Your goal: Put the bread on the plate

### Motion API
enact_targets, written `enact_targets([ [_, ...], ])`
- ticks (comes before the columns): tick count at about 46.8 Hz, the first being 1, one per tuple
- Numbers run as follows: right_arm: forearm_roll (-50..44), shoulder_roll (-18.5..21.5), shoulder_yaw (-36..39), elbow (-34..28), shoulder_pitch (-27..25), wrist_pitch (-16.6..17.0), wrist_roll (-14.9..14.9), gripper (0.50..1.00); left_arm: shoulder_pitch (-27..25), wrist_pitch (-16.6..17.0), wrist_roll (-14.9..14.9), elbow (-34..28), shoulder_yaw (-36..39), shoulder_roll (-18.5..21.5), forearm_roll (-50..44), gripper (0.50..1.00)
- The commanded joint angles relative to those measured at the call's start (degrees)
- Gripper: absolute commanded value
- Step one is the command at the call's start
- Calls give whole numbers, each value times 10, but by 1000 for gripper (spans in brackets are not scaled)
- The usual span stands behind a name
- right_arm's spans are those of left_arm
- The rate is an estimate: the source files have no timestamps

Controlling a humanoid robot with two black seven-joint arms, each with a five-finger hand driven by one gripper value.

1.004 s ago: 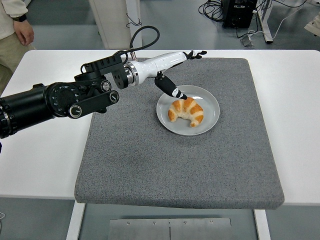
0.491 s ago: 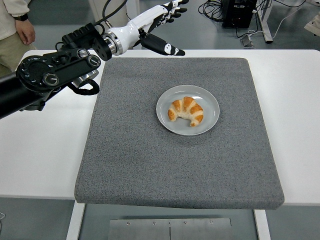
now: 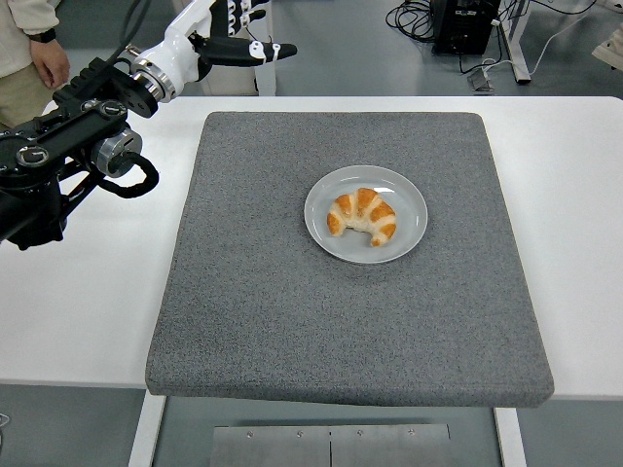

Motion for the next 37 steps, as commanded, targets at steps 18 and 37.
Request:
enact_targets([
  [18,0,0,0,1,0,1,0,1000,96,-20,-2,2,-115,3,-38,971],
  [37,0,0,0,0,0,0,0,1000,138,-31,-1,28,-136,-1,-119,971],
])
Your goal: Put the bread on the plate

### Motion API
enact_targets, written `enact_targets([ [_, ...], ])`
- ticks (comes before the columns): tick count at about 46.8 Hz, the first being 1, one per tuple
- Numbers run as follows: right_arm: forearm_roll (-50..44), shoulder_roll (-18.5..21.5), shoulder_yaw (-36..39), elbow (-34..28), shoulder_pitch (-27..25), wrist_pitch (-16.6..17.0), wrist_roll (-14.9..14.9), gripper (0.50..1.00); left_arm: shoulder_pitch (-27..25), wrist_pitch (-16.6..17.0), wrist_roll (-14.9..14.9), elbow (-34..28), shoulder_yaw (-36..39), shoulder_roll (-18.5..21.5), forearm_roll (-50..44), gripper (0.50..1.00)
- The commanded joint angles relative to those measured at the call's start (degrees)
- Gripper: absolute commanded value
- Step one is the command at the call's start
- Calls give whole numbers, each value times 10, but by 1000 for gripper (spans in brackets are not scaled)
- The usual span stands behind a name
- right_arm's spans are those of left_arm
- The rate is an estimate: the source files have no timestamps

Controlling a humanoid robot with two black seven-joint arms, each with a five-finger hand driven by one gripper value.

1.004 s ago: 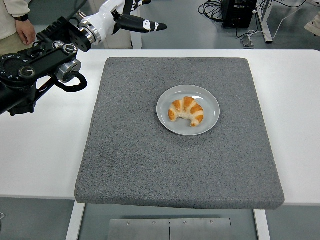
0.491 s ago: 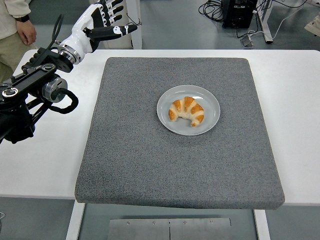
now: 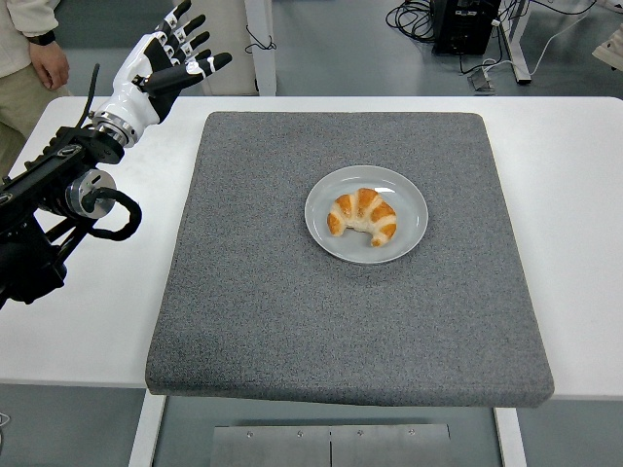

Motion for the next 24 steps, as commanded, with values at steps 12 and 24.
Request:
enact_targets([
  [12,-1,0,0,-1,-1,-2,0,1000,9,-14,0,37,-2,-20,-45,971],
  [24,0,0,6,-2,-2,-2,0,1000,8,-43,4,110,-3,-52,-45,971],
])
